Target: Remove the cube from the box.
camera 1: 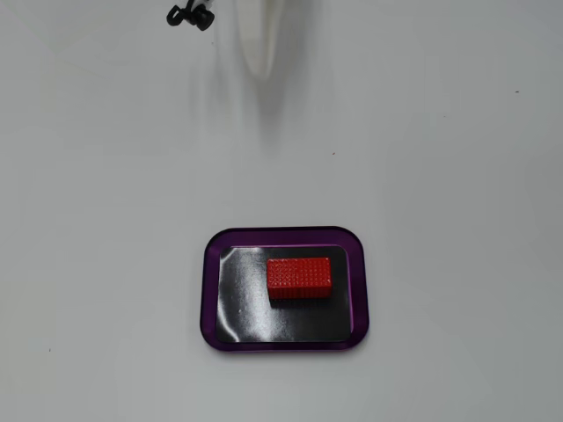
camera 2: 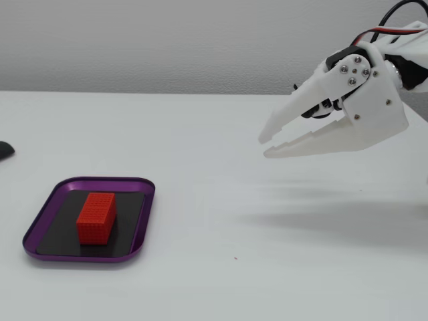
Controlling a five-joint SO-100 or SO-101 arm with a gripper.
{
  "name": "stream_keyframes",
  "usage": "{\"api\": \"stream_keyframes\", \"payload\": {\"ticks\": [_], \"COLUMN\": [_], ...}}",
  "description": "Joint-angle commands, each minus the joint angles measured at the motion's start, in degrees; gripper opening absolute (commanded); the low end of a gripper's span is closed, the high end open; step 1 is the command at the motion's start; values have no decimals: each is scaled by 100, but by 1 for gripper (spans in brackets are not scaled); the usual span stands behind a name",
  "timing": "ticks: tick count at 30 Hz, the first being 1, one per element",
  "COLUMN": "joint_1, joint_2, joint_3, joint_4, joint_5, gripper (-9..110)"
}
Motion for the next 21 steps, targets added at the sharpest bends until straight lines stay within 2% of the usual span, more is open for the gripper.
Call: {"api": "stream_keyframes", "payload": {"ticks": [1,15,21], "joint_1": [-35,-35,35], "joint_2": [378,378,334], "joint_3": [9,9,-44], "joint_4": [-53,-62,-984], "joint_5": [26,26,88], "gripper": [0,0,0]}}
